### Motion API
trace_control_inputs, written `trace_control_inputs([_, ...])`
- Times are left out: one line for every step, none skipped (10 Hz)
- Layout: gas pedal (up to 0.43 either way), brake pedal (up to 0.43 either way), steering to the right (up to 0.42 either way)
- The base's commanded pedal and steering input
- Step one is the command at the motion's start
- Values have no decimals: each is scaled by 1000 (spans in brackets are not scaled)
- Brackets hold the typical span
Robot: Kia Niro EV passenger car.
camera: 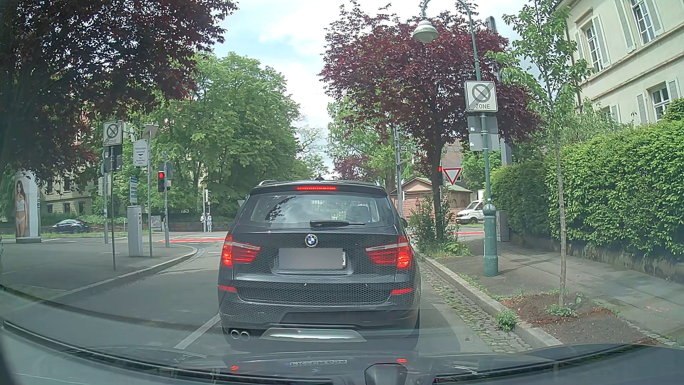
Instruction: Follow the waypoints while adhering to traffic rules and regulations
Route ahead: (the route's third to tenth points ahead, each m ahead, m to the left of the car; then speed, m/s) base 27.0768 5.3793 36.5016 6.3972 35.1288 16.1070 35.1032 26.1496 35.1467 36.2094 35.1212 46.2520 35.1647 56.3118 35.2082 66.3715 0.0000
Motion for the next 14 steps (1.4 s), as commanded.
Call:
trace_control_inputs([0, 274, 2])
trace_control_inputs([0, 274, 2])
trace_control_inputs([0, 274, 2])
trace_control_inputs([0, 274, 2])
trace_control_inputs([0, 274, 2])
trace_control_inputs([0, 274, 2])
trace_control_inputs([0, 274, 2])
trace_control_inputs([0, 274, 2])
trace_control_inputs([0, 274, 2])
trace_control_inputs([0, 274, 2])
trace_control_inputs([0, 274, 2])
trace_control_inputs([0, 274, 2])
trace_control_inputs([0, 274, 2])
trace_control_inputs([0, 274, 2])
